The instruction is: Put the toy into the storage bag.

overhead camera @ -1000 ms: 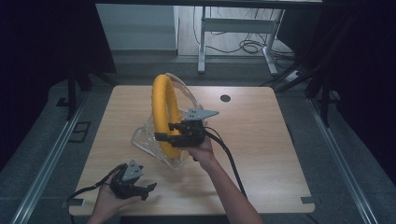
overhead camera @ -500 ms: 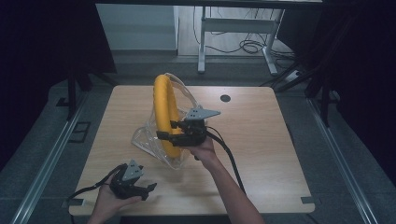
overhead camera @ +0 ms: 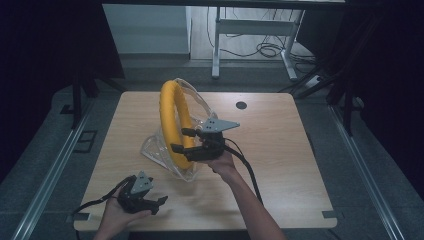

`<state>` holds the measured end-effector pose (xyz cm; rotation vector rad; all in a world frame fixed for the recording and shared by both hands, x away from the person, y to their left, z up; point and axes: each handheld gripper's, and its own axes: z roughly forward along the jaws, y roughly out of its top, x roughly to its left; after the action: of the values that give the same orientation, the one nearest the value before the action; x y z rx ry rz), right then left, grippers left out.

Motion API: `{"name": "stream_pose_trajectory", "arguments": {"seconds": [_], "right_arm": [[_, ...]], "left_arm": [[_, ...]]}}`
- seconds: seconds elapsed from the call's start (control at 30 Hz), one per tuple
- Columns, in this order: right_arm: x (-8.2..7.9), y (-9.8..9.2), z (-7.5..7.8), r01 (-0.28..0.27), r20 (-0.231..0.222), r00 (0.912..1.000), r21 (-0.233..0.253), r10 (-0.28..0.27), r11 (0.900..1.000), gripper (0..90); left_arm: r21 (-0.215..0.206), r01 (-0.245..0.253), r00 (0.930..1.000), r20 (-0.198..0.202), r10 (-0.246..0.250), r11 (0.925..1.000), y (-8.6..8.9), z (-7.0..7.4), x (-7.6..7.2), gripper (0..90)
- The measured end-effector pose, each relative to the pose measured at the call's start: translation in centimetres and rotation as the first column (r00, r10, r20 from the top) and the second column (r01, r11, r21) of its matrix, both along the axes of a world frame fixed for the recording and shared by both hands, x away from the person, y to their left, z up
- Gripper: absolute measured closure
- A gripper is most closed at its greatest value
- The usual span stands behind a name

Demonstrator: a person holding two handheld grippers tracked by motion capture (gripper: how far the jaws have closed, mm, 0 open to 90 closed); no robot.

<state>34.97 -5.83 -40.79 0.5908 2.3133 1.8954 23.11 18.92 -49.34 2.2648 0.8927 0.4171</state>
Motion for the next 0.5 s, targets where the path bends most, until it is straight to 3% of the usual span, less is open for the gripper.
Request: {"name": "stream_pose_trajectory", "arguments": {"seconds": [0.23,0.5], "right_arm": [[-0.6,-1.6,0.2,0.017,0.021,0.9996,-0.006,-0.017,1.000,31.8],[-1.8,-4.7,0.0,0.062,0.041,0.9973,-0.047,-0.061,0.997,32.5]], "left_arm": [[0.005,0.000,1.0000,0.005,0.000,1.0000,0.0,0.0,-0.1,20.0],[0.010,-0.005,1.0000,0.003,0.005,0.9999,0.1,0.0,-0.1,19.9]]}}
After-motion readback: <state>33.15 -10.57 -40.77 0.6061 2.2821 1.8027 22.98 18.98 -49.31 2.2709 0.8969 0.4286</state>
